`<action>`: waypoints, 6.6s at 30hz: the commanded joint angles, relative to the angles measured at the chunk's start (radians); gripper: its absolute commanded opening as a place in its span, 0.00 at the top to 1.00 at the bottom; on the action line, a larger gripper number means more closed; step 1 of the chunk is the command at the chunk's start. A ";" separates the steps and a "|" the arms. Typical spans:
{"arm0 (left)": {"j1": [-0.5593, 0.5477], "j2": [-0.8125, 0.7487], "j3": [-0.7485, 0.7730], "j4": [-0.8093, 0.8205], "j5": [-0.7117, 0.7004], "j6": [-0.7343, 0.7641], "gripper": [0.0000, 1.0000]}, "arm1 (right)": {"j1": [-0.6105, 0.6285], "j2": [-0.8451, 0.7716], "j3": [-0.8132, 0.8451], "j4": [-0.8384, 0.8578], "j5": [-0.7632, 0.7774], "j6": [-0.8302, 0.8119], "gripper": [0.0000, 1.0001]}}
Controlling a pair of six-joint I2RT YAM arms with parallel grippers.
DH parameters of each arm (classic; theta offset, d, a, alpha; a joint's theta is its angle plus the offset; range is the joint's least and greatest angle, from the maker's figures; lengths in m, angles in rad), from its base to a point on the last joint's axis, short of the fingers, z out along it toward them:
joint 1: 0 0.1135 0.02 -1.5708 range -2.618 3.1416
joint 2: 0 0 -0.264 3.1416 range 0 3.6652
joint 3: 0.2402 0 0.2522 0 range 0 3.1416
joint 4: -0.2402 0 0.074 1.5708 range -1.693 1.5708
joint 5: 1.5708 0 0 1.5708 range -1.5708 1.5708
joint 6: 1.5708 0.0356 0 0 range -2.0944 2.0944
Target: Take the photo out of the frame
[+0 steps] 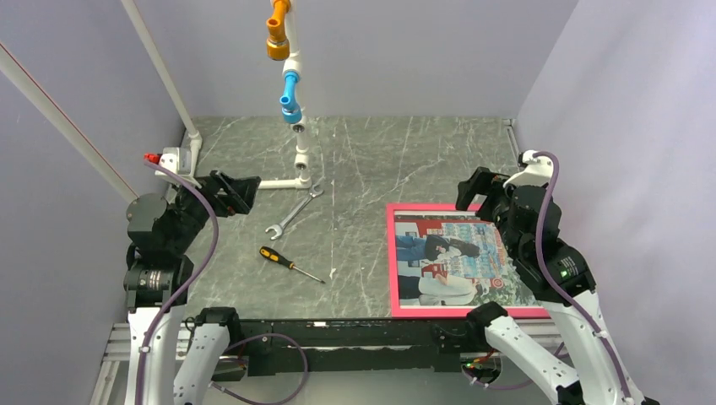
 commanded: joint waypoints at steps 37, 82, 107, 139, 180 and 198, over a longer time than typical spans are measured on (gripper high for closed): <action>-0.060 0.083 -0.212 -0.102 0.229 -0.027 0.01 | 0.083 0.597 -0.126 0.125 -0.280 0.177 0.29; -0.435 -0.011 -0.341 -0.113 -0.018 -0.191 0.03 | 0.457 1.193 0.065 0.206 -0.027 -0.110 1.00; -0.435 -0.176 -0.508 -0.117 -0.133 -0.291 0.03 | 0.655 0.931 -0.191 0.481 -0.253 -0.435 0.80; -0.547 0.224 -0.477 0.179 0.050 -0.301 0.01 | -0.386 0.341 -0.633 0.393 -0.451 0.312 0.40; -1.099 0.755 -0.003 0.228 -0.269 -0.271 0.01 | -0.330 0.613 -0.415 0.305 -0.456 0.120 0.30; -1.236 0.951 0.199 0.104 -0.494 -0.121 0.01 | -0.330 0.618 -0.504 0.375 -0.549 0.185 0.88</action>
